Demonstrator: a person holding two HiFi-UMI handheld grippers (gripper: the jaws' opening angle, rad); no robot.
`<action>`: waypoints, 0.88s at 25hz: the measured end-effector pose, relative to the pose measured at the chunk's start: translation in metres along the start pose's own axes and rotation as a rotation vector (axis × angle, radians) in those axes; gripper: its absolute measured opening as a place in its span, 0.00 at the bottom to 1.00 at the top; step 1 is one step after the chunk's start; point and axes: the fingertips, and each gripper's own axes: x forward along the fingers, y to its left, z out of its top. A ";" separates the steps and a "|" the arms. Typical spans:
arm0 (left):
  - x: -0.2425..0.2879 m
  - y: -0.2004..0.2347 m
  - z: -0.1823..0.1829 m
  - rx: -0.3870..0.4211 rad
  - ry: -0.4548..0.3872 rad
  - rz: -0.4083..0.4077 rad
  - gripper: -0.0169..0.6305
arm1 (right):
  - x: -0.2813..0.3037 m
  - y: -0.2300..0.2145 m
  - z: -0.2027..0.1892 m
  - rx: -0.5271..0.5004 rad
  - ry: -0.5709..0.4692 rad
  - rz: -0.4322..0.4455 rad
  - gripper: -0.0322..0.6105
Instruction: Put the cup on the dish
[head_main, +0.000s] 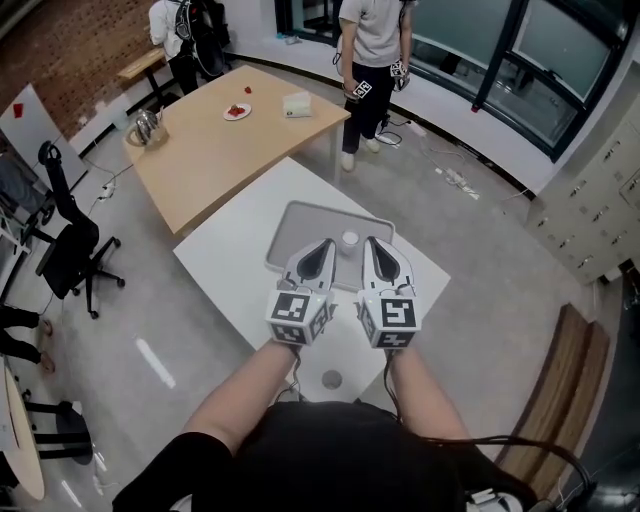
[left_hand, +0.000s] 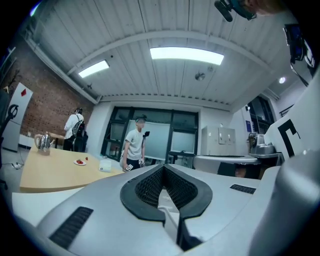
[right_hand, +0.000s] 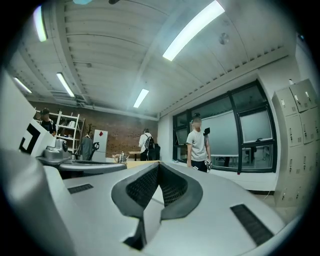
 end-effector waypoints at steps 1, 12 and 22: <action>-0.002 -0.003 0.003 0.004 -0.004 -0.004 0.04 | -0.003 0.002 -0.002 -0.010 0.001 0.005 0.07; -0.018 -0.010 0.013 0.012 -0.021 -0.016 0.04 | -0.020 0.011 0.005 -0.020 -0.005 0.006 0.07; -0.029 -0.020 0.023 0.031 -0.025 -0.039 0.04 | -0.031 0.017 0.011 -0.016 -0.016 0.002 0.07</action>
